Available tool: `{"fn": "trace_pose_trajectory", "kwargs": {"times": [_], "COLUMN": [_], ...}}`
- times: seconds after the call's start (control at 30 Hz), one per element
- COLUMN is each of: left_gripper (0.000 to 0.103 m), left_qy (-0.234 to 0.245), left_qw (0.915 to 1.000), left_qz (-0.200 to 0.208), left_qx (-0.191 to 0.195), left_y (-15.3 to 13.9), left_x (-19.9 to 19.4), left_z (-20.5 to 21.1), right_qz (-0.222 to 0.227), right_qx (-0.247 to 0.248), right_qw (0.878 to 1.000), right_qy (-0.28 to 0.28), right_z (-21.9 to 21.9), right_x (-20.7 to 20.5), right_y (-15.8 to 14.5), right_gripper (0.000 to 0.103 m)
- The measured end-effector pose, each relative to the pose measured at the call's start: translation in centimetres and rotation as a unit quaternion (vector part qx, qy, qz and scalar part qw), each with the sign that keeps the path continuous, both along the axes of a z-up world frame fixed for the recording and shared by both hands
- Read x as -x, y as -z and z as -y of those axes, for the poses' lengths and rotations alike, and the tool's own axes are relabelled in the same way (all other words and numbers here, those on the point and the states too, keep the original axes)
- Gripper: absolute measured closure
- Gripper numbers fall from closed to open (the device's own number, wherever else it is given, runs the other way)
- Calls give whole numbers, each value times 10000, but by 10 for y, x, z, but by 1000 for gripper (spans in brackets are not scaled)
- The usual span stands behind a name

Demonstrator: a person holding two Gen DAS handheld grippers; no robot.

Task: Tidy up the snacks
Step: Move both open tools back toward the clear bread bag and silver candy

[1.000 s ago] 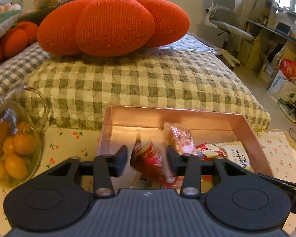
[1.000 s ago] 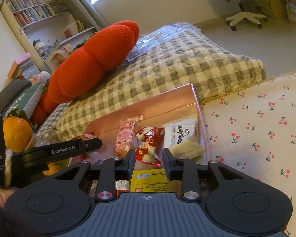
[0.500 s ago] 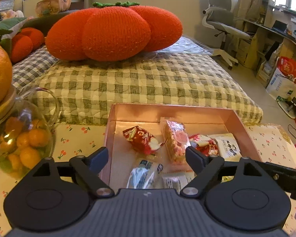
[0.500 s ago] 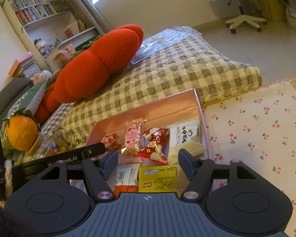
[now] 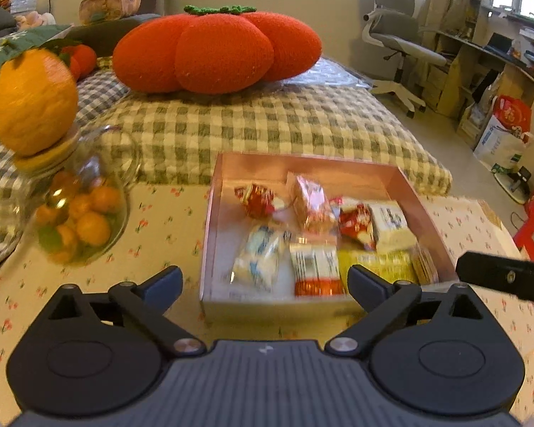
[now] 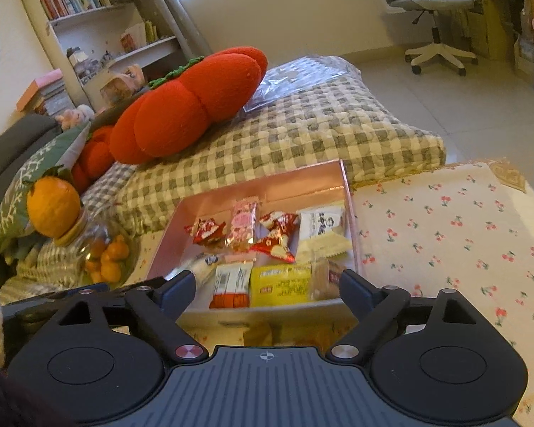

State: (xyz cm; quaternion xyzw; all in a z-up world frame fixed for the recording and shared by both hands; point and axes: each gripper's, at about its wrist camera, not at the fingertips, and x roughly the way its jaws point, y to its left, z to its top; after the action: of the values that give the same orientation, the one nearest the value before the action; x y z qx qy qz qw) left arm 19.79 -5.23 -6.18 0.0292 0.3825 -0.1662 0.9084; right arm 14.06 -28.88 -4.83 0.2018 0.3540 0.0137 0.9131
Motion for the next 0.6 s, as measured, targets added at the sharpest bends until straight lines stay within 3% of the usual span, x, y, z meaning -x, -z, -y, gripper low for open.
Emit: {"fn": "trace_pose_trajectory", "kwargs": {"times": [0.4,0.6], "left_gripper": [3,2], "left_qy": [-64,238], "left_qw": [9995,9991], "left_qz": [-245,-117], "left_qx": [-201,-341], "left_y": [9,27], "left_x": [45,59], "left_z": [-11,-19], "right_qz": [-233,-441], "right_qx": [166,556], "right_qw": [9996,9974], "right_qy": [-45,97], "right_z": [-10,-11], "right_x": [36,47], "right_y": [3,17], "right_gripper": [12,12]}}
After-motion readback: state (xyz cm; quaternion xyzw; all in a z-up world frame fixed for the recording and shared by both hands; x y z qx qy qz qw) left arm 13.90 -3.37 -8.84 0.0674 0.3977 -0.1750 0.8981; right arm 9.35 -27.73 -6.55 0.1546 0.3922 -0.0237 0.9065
